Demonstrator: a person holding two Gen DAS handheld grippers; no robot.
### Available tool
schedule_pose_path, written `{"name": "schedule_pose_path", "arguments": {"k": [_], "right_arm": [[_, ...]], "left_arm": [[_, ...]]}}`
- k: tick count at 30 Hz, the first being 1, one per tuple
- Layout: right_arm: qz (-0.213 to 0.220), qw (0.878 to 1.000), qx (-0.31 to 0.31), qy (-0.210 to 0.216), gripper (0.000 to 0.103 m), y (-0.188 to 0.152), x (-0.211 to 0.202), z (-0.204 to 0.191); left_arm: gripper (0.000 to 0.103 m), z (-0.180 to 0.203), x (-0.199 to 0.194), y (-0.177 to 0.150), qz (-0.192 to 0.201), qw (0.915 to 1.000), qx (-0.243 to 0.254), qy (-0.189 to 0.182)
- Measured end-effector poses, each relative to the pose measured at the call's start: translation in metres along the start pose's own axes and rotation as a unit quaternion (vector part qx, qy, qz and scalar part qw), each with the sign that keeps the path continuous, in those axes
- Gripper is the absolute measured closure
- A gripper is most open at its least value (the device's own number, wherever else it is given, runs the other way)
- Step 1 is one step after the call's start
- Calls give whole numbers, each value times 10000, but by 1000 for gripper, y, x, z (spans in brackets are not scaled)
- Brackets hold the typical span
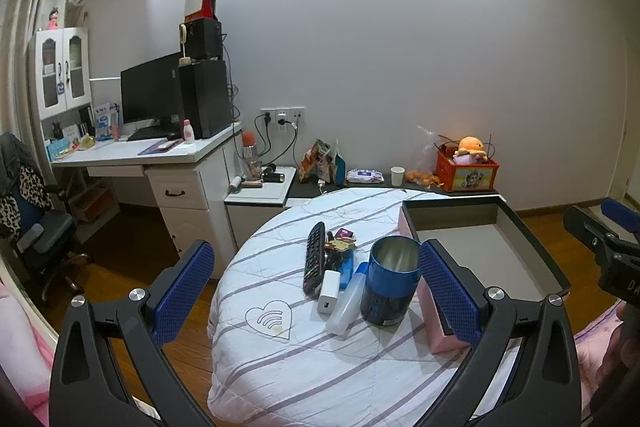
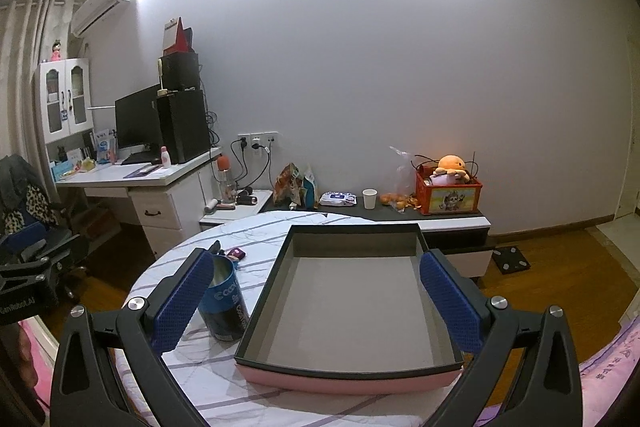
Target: Organize rigid objects
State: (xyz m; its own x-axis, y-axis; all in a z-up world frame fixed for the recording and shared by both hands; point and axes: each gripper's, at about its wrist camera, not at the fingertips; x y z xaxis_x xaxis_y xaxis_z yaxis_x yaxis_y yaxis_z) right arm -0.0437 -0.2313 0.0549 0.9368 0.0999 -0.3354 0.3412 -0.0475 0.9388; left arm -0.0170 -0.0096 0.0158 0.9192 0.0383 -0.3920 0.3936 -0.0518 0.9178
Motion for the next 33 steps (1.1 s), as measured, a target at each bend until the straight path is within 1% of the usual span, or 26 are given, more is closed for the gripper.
{"name": "schedule_pose_path", "arguments": {"k": [9, 18, 20, 22, 23, 28, 33], "right_arm": [[-77, 10000, 17, 31, 0, -2, 2, 1], [-167, 9998, -25, 79, 0, -1, 7, -3], [-166, 9998, -25, 85, 0, -1, 7, -4], [-142, 9998, -23, 110, 0, -1, 7, -4], [-124, 9999, -26, 116, 0, -2, 7, -5], [34, 9997, -86, 239, 0, -2, 3, -11], [178, 9995, -223, 166, 0, 0, 1, -20]], "left_arm": [[0, -1, 1, 1, 11, 10000, -45, 3], [0, -8, -1, 1, 53, 9999, -99, 112], [0, -10, -3, 1, 149, 9995, -160, 211], [0, -13, -8, 1, 349, 9982, -245, 412], [0, -14, -9, 1, 391, 9979, -261, 454], [0, -17, -10, 1, 374, 9979, -266, 463], [0, -14, -9, -1, 345, 9980, -171, 506]]}}
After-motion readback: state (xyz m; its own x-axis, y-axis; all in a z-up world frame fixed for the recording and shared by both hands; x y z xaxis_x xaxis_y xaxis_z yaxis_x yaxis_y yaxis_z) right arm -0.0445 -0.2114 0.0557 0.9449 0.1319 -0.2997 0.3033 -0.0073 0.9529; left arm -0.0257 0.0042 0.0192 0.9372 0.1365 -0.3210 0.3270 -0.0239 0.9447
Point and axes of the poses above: each gripper's, at about its wrist camera, not at the fingertips, and x roughly the way its jaws point, z to its right, y to its top, and after that the axes turned 4 degrees about y, right-handed
